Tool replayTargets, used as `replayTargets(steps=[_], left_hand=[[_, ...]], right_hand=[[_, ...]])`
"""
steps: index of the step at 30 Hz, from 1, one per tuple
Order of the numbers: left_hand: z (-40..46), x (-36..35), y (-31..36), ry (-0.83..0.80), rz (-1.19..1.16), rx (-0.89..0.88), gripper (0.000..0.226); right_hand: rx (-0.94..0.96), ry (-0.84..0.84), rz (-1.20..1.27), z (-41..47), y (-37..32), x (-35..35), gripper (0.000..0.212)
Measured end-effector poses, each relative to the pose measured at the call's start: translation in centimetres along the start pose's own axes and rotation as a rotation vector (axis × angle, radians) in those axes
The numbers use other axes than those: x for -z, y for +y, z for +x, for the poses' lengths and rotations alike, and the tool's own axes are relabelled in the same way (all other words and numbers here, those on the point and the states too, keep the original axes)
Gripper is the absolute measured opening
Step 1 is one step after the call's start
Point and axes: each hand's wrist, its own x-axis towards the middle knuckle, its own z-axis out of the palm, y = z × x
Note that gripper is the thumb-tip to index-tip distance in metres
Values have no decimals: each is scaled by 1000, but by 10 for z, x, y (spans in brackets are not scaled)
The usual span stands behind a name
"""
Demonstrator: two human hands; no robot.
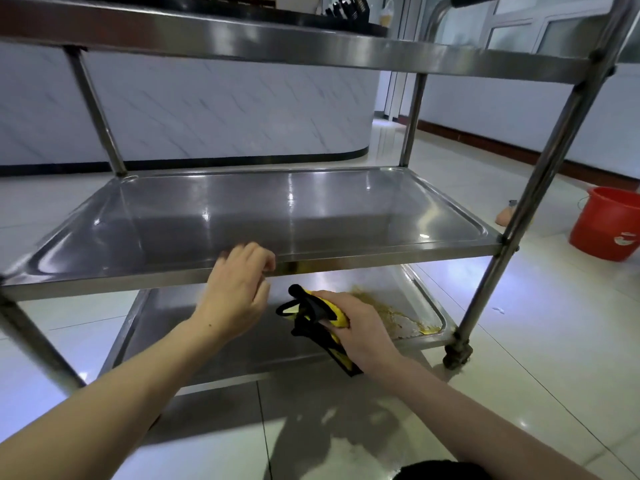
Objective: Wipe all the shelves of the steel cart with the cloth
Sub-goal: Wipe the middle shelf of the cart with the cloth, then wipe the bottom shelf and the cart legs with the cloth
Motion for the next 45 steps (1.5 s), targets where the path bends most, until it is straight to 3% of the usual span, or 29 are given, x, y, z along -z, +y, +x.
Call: replayTargets(steps=[5, 11, 20, 30, 35, 45], left_hand=[[-38, 14, -39, -28, 116, -79, 19], [-74, 30, -85, -68, 208, -82, 20], [-132, 37, -145, -49, 290, 234, 13], [-155, 24, -139, -22, 184, 479, 10], [-151, 7, -147, -24, 262, 608, 17], [-171, 23, -184, -121, 581, 593, 17]], right_hand=[[-189, -43, 188, 5, -7, -37, 41], [-291, -73, 195, 27, -23, -75, 30], [-398, -125, 177, 64, -49, -150, 33], [-386, -208, 184, 98, -69, -184, 35], [-482, -135, 230, 105, -52, -199, 47], [-501, -123, 436, 129, -28, -242, 18]])
